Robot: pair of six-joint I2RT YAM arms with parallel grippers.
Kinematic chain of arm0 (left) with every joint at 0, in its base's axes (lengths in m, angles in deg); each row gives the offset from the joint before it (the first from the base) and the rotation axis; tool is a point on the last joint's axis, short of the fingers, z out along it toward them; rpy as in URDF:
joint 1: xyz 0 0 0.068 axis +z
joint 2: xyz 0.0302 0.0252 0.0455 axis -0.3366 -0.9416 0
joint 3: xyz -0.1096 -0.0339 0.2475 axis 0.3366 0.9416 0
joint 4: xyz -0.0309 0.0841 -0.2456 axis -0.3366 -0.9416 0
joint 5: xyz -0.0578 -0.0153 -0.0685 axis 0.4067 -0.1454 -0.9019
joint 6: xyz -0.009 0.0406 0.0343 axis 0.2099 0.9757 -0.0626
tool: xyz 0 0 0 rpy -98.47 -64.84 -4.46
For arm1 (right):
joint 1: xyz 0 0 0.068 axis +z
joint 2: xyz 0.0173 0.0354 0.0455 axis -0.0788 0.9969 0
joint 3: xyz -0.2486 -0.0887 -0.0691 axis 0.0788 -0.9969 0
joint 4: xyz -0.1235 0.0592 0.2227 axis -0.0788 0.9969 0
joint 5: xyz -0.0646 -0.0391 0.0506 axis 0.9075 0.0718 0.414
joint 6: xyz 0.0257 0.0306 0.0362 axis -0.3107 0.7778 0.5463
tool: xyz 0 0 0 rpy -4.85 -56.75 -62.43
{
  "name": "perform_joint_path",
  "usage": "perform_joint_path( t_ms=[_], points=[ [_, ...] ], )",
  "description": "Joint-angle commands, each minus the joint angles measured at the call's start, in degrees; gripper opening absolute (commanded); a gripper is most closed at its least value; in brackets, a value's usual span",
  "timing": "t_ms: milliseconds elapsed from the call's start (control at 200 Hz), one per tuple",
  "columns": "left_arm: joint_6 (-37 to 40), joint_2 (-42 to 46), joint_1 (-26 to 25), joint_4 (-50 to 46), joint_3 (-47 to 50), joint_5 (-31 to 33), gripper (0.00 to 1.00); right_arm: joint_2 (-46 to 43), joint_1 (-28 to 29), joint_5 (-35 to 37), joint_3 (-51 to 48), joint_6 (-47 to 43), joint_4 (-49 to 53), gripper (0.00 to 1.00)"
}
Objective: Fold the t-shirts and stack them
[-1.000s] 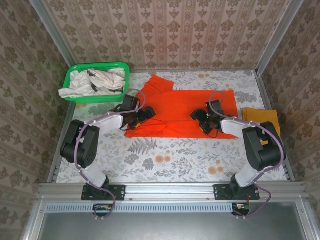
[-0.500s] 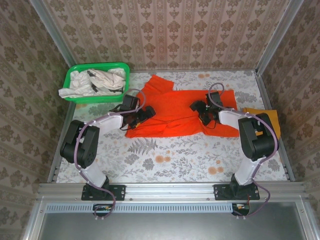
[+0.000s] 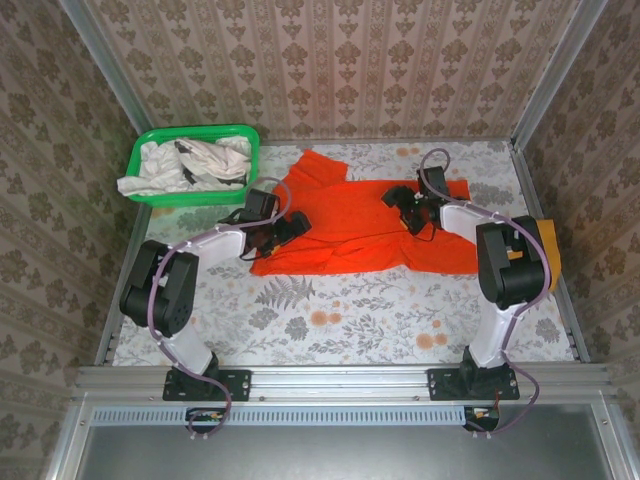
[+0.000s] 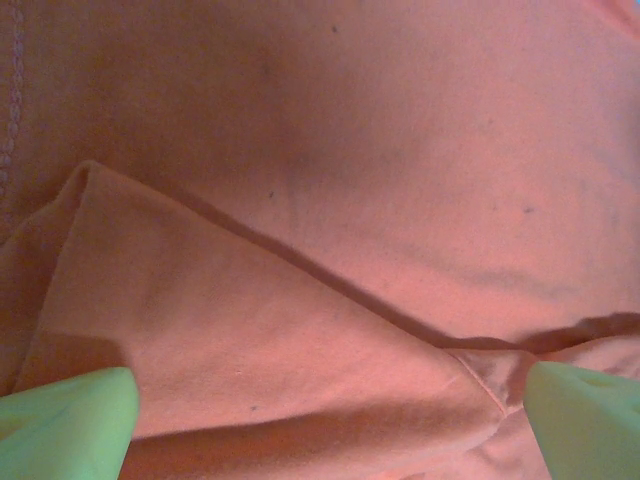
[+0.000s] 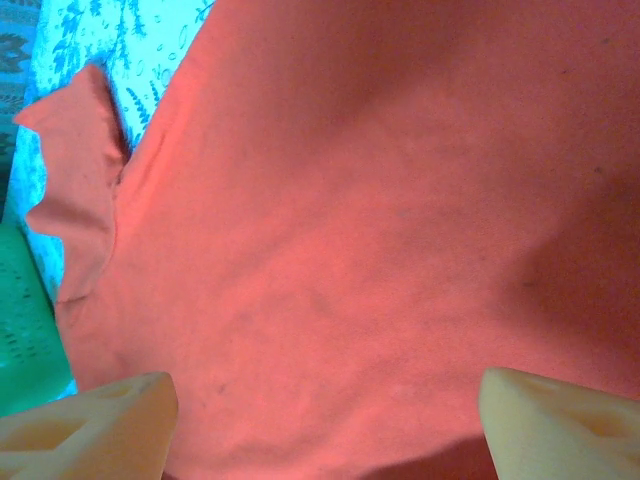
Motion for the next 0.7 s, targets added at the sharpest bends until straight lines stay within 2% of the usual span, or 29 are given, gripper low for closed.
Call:
perform_joint_path(
  t_ms=[0, 185, 310, 695],
  points=[
    [0.67, 2.76, 0.09, -1.00, -0.34, 1.19, 1.00, -5.70, 1.34, -4.41, -4.14, 1.95, -2.22, 0.80],
    [1.18, 3.15, -0.01, -1.45, -0.89, 1.39, 1.00, -11.83, 4.33, -2.82, -12.39, 5.54, -4.49, 0.81],
    [1.26, 3.14, -0.04, -1.41, -0.99, 1.21, 1.00, -11.82, 5.44, -2.95, -16.57, 8.46, -8.16, 0.81],
    [1.66, 4.23, -0.03, -1.63, -0.06, 1.57, 1.00, -5.80, 5.46, -0.51, -11.29, 6.19, -6.69, 0.80]
  ],
)
